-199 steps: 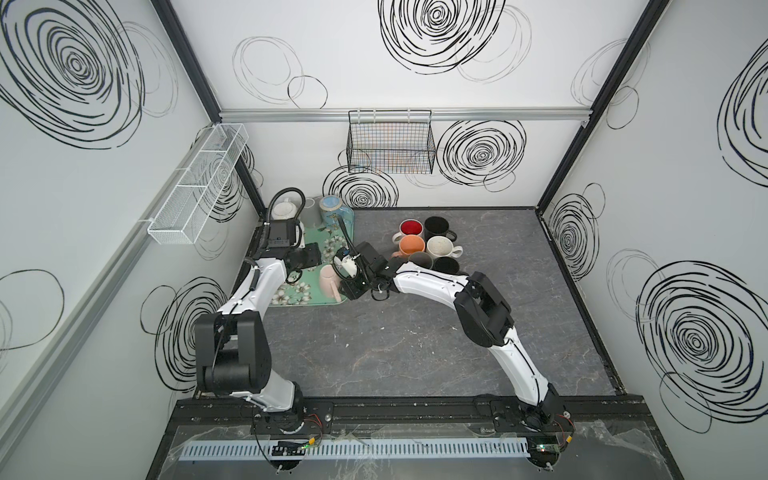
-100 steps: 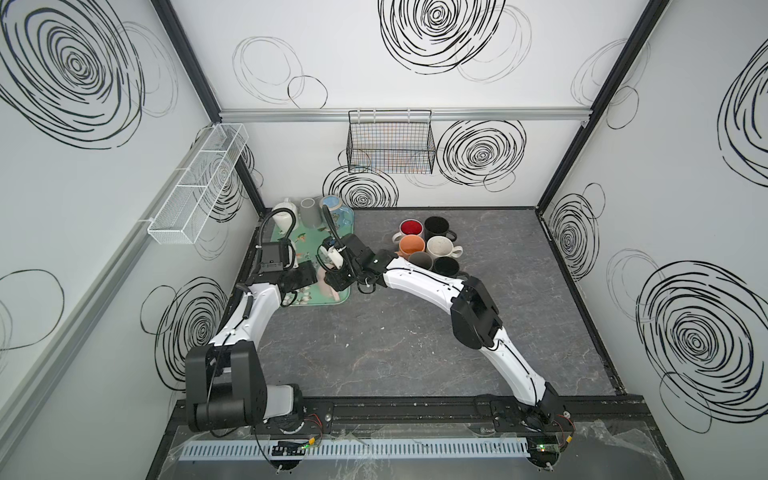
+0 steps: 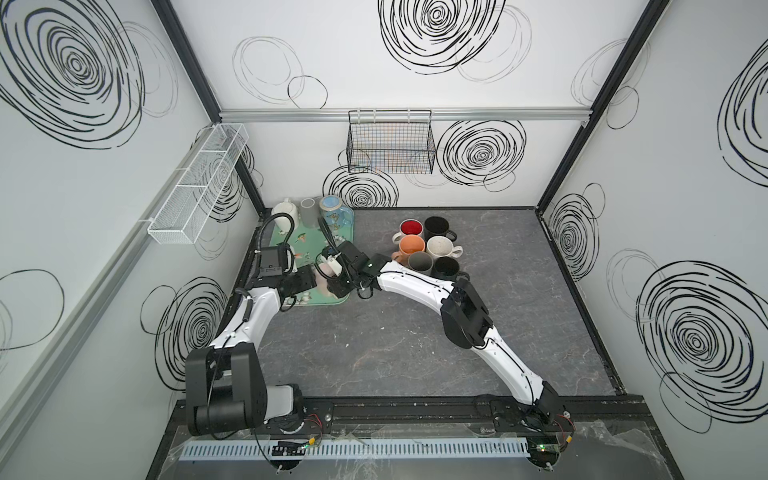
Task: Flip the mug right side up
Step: 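Lower right gripper onto the upside-down pale pink mug's handle while left gripper approaches, then lift the pink mug off the tray with right gripper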
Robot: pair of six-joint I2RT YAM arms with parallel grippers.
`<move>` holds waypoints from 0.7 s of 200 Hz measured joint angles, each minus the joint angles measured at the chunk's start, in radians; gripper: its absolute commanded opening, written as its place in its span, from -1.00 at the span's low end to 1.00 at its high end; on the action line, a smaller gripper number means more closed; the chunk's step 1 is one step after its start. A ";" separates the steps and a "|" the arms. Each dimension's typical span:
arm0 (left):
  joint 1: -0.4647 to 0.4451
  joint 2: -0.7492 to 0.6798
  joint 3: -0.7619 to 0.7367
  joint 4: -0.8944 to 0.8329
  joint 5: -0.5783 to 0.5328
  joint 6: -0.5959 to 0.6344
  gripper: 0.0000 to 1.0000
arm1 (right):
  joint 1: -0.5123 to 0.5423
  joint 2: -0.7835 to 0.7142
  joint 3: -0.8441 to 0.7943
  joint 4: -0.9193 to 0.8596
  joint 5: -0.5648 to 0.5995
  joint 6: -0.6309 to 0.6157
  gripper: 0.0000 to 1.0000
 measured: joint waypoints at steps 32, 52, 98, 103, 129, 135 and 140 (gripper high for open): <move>0.000 -0.002 -0.001 0.000 0.000 0.000 0.29 | -0.010 0.028 0.031 -0.003 -0.008 -0.013 -0.47; 0.000 -0.006 -0.003 0.000 0.003 0.000 0.29 | -0.016 0.034 0.032 -0.005 -0.015 -0.022 -0.73; 0.000 -0.058 -0.029 0.004 0.012 -0.005 0.28 | -0.024 0.033 0.033 -0.011 -0.009 -0.042 -1.00; -0.001 -0.068 -0.033 0.006 0.012 -0.006 0.28 | -0.024 0.032 0.033 -0.012 -0.009 -0.044 -1.00; -0.002 -0.123 -0.049 0.029 0.018 -0.016 0.28 | -0.032 0.025 0.023 -0.012 -0.011 -0.057 -1.00; -0.002 -0.134 -0.053 0.033 0.022 -0.019 0.27 | -0.036 0.016 0.010 -0.010 -0.013 -0.060 -1.00; -0.003 -0.143 -0.058 0.040 0.027 -0.023 0.28 | -0.039 0.007 -0.006 -0.007 -0.016 -0.061 -1.00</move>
